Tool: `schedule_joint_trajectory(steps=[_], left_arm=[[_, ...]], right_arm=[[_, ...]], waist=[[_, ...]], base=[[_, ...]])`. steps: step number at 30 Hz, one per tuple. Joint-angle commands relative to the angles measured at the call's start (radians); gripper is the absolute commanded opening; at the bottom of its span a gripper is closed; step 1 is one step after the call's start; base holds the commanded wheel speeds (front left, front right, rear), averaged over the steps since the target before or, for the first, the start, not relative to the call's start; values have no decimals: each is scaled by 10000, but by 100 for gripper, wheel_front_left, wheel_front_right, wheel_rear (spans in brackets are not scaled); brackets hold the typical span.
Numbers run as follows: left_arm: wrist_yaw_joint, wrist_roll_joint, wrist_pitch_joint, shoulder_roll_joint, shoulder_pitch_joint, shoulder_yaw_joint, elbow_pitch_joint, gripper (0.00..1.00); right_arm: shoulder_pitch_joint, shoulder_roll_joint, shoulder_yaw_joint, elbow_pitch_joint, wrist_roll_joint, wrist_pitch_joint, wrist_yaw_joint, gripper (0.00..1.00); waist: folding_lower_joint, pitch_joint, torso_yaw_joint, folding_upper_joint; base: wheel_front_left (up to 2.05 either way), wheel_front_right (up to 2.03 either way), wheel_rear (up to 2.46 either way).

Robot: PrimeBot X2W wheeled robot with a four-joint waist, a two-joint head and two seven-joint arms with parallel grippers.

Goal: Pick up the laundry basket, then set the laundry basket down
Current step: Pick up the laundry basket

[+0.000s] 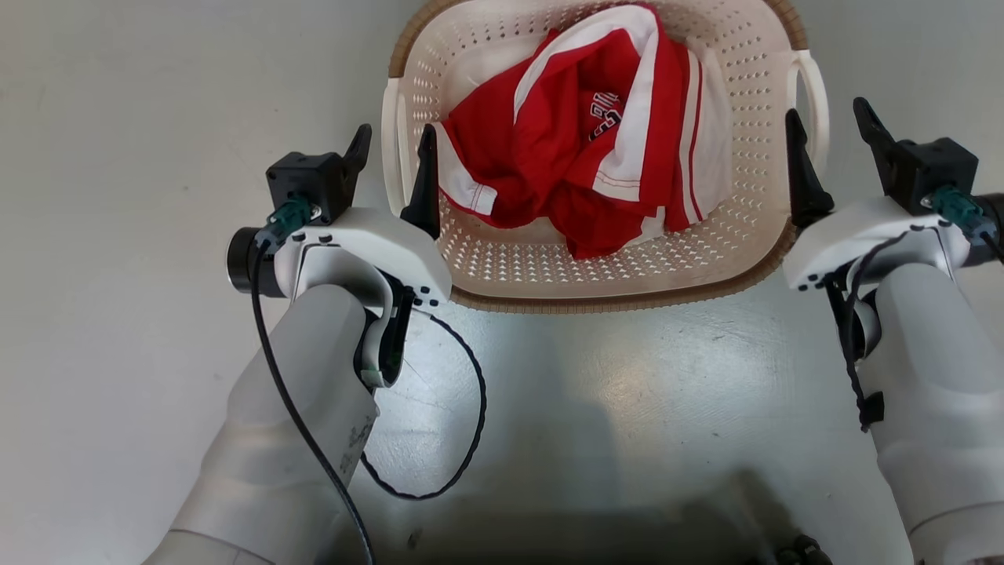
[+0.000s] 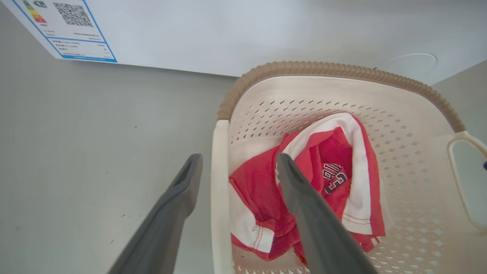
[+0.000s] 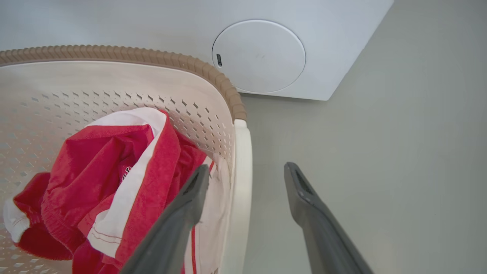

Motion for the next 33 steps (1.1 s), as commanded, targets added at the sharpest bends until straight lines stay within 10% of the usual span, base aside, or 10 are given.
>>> schedule_joint_trajectory(steps=[1, 33], left_arm=[[102, -31, -61, 171, 16, 154, -93, 100], [381, -1057, -61, 171, -1138, -1480, 1530, 100]], right_arm=[[88, 103, 178, -76, -1, -93, 58, 100], [-512, 284, 474, 1010, 345, -93, 58, 100]], waist=[[-1, 65, 17, 0], [-1, 563, 28, 0]], base=[[0, 0, 0], [0, 0, 0]])
